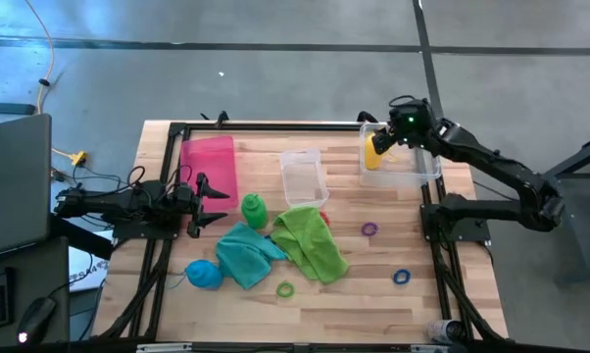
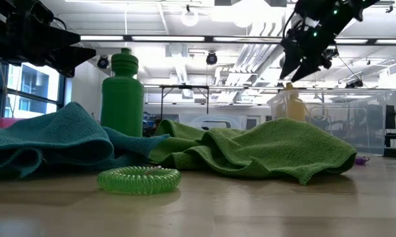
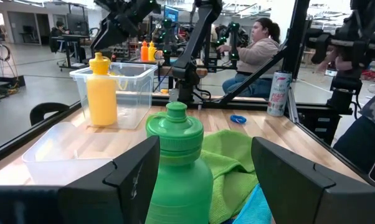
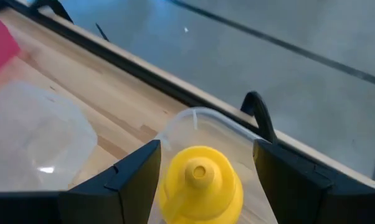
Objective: Pick & Place Sports Items
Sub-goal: Put the right purple spring keychain into the left transparent bin
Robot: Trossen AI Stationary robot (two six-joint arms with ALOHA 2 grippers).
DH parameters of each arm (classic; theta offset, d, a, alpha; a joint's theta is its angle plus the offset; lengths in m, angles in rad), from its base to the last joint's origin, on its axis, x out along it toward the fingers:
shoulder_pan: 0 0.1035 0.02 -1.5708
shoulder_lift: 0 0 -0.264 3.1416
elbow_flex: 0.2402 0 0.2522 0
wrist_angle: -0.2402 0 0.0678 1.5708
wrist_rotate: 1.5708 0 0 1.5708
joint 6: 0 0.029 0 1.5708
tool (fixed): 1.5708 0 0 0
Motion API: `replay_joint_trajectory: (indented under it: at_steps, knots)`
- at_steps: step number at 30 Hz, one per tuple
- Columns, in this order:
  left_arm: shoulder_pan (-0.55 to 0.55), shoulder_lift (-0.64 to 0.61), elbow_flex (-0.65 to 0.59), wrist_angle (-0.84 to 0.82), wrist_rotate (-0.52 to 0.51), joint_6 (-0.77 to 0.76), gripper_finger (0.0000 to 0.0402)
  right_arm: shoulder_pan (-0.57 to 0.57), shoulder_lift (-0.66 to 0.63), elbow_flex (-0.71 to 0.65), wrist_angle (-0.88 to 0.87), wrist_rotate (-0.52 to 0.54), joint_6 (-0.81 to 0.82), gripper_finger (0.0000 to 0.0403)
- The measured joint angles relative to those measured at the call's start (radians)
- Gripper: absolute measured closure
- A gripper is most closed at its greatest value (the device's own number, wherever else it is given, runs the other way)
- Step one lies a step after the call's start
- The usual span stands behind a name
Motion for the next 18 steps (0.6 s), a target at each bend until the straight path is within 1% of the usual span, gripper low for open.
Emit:
replay_joint_trajectory:
  at_steps: [4,9,14,18]
  knots:
    - [0.000,0.000,0.000,0.000,0.000,0.000,0.0152,0.000,-0.068,0.000,0.015,-0.047,0.000,0.0155]
    - [0.000,0.000,0.000,0.000,0.000,0.000,0.0152,0.000,-0.154,0.000,0.034,-0.170,-0.004,0.0155]
    - [0.000,0.000,0.000,0.000,0.000,0.000,0.0152,0.000,-0.219,0.000,0.031,-0.318,-0.059,0.0155]
    - [0.000,0.000,0.000,0.000,0.000,0.000,0.0152,0.000,-0.241,0.001,0.021,-0.487,-0.117,0.0155]
